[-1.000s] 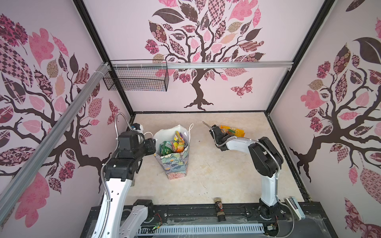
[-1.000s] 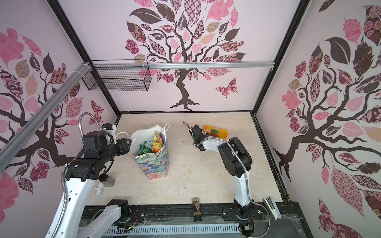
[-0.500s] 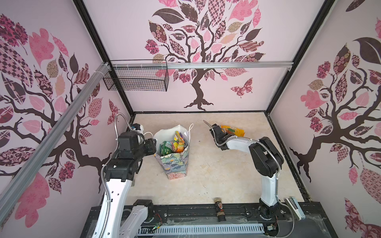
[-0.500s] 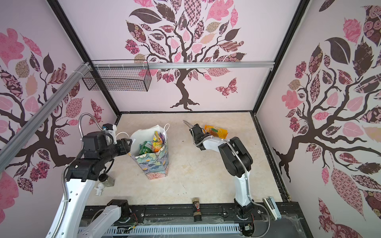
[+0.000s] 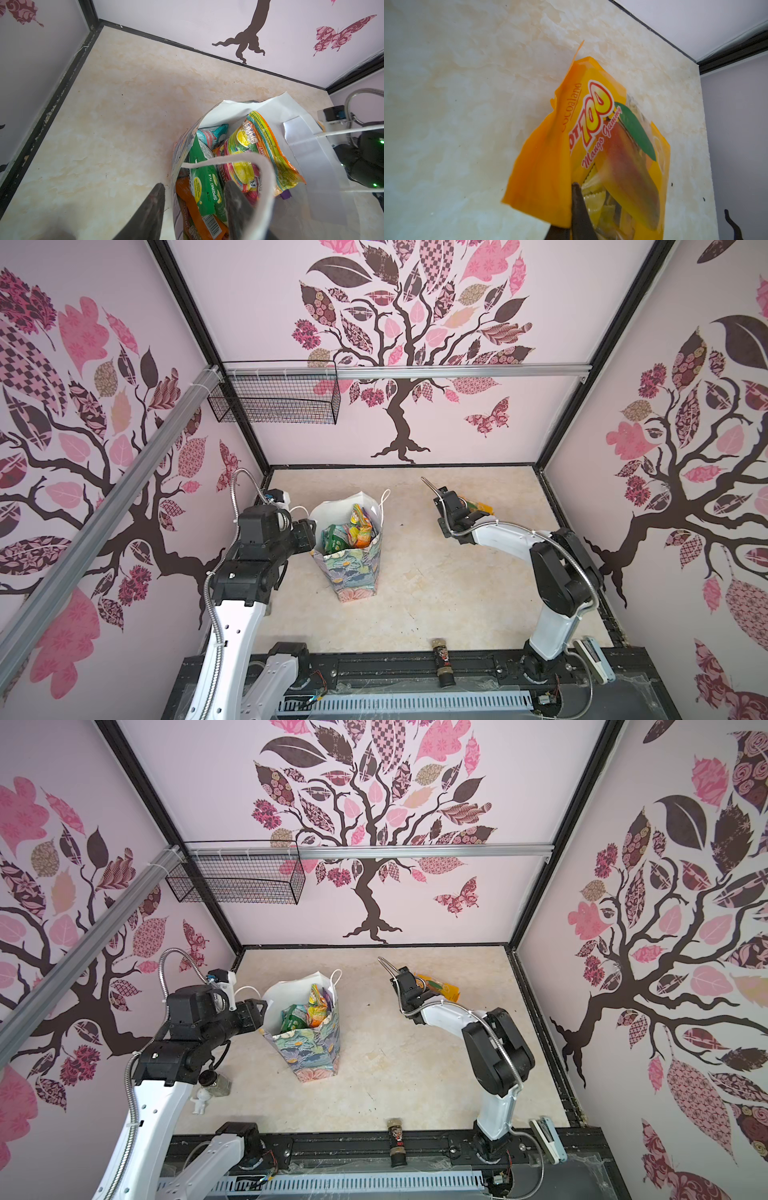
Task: Place the snacks into the paper bag
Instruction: 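Lower the right gripper and close it on the yellow packet's edge, then lift the yellow LOT100 packet upward with the right gripper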
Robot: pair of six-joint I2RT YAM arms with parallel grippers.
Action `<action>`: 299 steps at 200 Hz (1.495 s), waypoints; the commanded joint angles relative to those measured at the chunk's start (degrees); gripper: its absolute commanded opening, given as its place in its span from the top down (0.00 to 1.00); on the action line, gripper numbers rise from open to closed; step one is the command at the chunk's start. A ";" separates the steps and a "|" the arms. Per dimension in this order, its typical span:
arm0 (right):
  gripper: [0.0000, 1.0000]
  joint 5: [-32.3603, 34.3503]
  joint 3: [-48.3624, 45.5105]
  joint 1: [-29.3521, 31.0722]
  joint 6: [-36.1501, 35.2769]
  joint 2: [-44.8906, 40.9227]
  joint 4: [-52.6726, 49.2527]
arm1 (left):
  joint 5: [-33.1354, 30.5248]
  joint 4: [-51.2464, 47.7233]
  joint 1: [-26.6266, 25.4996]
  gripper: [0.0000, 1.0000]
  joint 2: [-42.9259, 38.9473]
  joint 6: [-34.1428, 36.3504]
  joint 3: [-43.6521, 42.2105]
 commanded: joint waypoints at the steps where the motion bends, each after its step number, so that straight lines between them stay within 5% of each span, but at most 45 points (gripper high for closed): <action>1: 1.00 -2.60 -0.10 -0.05 3.16 -8.20 1.89 | 0.60 1.76 0.25 0.49 -0.88 0.39 -1.49; 198: 1.00 -29.84 8.54 0.51 12.28 -36.35 -4.62 | 1.08 1.71 0.26 0.45 -2.67 0.68 -1.22; 241: 1.00 -18.87 16.17 11.06 8.67 -37.86 -5.41 | 2.84 1.49 0.24 0.43 -3.47 0.50 -0.69; 299: 1.00 -17.83 31.95 18.58 5.70 -31.72 -7.09 | 2.74 1.36 0.24 0.43 -2.98 0.77 -0.75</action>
